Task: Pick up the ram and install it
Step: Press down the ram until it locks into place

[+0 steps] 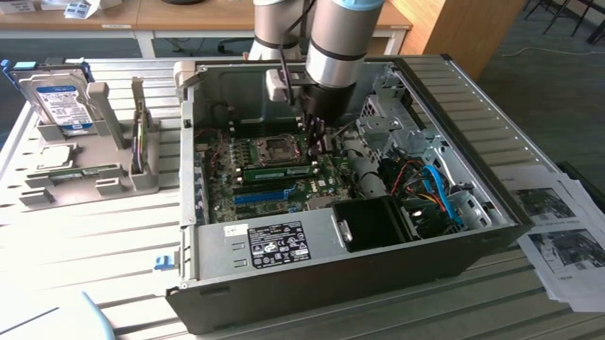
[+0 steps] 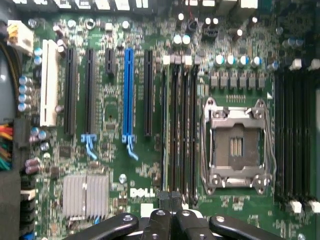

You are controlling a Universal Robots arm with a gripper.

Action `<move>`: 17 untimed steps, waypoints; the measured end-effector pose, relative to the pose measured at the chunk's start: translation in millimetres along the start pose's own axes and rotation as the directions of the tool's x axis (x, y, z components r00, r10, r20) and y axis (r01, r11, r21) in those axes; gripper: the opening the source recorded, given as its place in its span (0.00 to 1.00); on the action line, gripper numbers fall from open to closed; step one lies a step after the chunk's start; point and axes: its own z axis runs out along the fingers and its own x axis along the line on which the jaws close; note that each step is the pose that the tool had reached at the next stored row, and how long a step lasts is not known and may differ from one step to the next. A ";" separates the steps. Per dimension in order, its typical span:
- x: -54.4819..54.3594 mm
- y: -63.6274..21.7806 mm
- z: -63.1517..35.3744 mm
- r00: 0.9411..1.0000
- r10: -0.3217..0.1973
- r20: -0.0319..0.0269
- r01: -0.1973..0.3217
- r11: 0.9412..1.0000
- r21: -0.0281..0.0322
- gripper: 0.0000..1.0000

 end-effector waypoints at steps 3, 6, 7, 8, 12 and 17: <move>0.1 9.8 0.3 1.000 0.000 0.000 0.000 1.000 0.001 0.09; 0.3 20.1 0.7 1.000 0.001 0.000 -0.001 1.000 0.002 0.09; 0.3 23.5 0.8 1.000 0.000 0.000 0.000 1.000 0.002 0.09; 0.3 27.0 0.9 1.000 0.001 0.000 -0.001 1.000 0.002 0.09; 0.5 41.4 1.4 1.000 0.001 0.000 -0.001 1.000 0.003 0.09; 0.6 57.8 2.1 1.000 0.002 0.000 -0.002 1.000 0.003 0.09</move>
